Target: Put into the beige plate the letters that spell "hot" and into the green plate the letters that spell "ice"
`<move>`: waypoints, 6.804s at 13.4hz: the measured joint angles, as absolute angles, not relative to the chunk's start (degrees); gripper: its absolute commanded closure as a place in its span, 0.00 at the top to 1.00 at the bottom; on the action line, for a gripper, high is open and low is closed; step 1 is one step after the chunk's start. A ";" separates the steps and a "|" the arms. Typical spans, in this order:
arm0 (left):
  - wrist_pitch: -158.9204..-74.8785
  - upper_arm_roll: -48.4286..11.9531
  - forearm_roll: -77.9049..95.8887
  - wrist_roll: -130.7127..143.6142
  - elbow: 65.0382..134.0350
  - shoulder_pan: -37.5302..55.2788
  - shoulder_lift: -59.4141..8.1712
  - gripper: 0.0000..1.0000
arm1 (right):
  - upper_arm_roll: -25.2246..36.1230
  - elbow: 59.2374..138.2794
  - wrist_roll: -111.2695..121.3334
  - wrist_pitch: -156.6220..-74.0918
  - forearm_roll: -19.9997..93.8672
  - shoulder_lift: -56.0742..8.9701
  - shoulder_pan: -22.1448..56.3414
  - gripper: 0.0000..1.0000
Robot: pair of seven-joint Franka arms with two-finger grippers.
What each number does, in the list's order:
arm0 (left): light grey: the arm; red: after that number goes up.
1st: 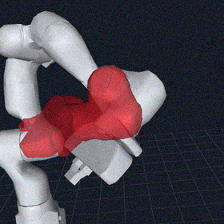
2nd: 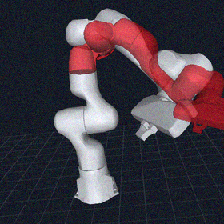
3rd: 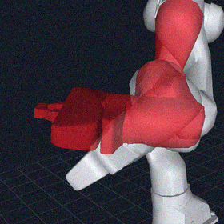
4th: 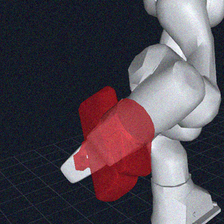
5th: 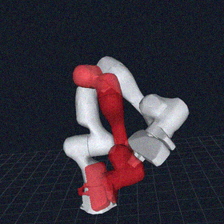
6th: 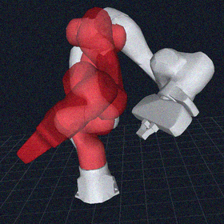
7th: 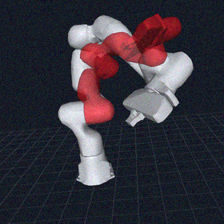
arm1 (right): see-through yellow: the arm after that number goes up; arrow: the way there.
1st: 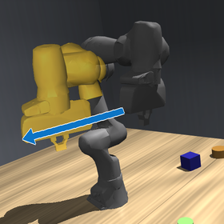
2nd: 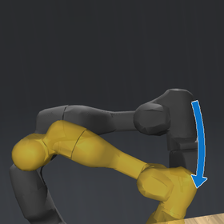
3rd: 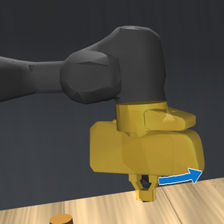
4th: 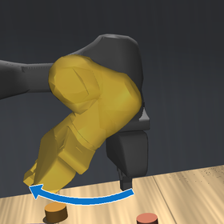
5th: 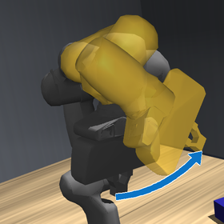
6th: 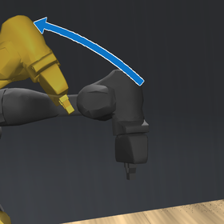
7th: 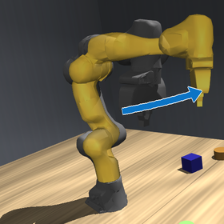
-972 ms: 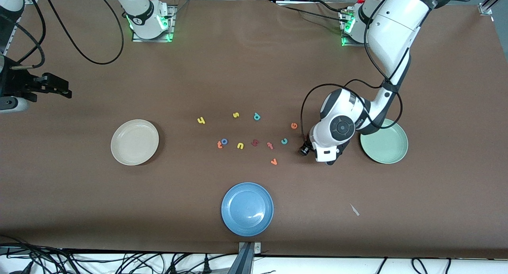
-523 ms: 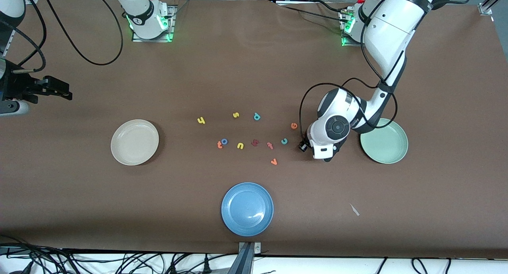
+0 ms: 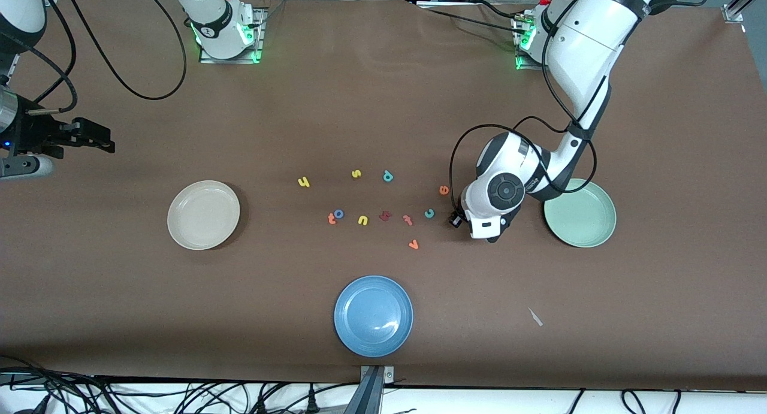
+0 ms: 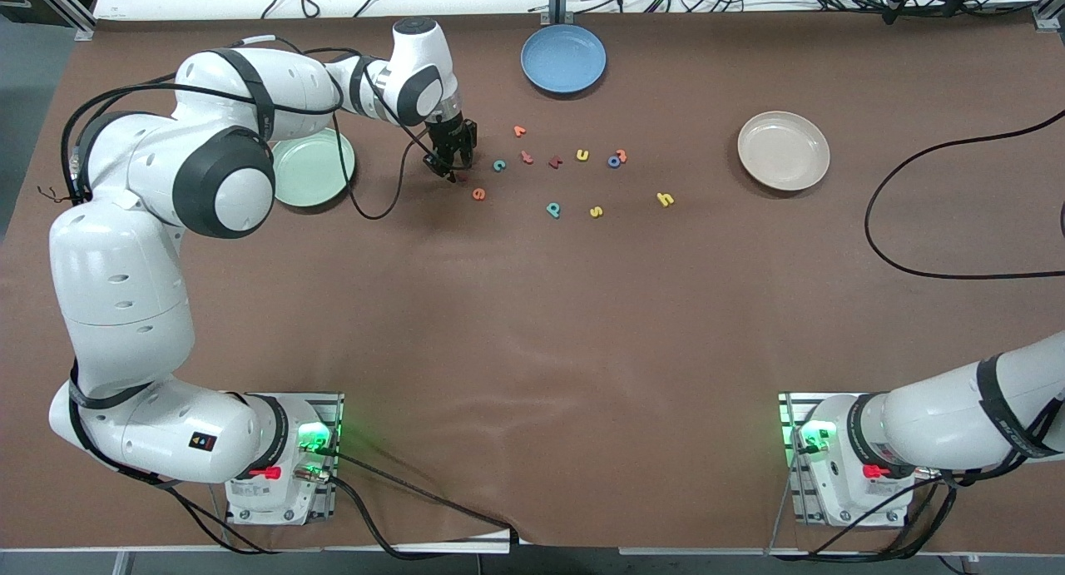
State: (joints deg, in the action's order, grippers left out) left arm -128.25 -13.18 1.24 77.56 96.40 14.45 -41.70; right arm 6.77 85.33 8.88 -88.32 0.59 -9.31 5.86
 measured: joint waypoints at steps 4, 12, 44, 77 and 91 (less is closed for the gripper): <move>-128.32 -13.18 1.24 77.63 96.46 14.71 -41.77 0.27 | 6.64 85.34 8.95 -88.33 0.59 -10.80 7.19 1.00; -128.37 -13.13 1.24 77.62 96.47 14.76 -41.78 0.00 | 6.53 84.95 8.99 -92.45 1.98 -16.14 10.52 1.00; -115.16 -26.34 -5.29 49.52 94.51 -5.58 -33.63 1.00 | -12.34 98.25 -41.83 -142.99 -13.44 -37.75 18.79 0.99; -142.15 -26.15 -13.68 65.75 110.93 6.86 -37.31 0.06 | -8.50 93.18 -43.17 -142.60 -17.15 -44.50 24.82 0.01; -118.25 -24.46 -14.15 35.65 100.27 -17.21 -29.94 0.05 | -7.64 108.18 -18.74 -133.14 -17.50 -25.62 14.53 0.01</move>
State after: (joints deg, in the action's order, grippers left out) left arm -118.25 -24.46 -14.15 35.65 100.27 -17.21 -29.94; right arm -7.64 108.18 -18.74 -133.14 -17.50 -25.62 14.53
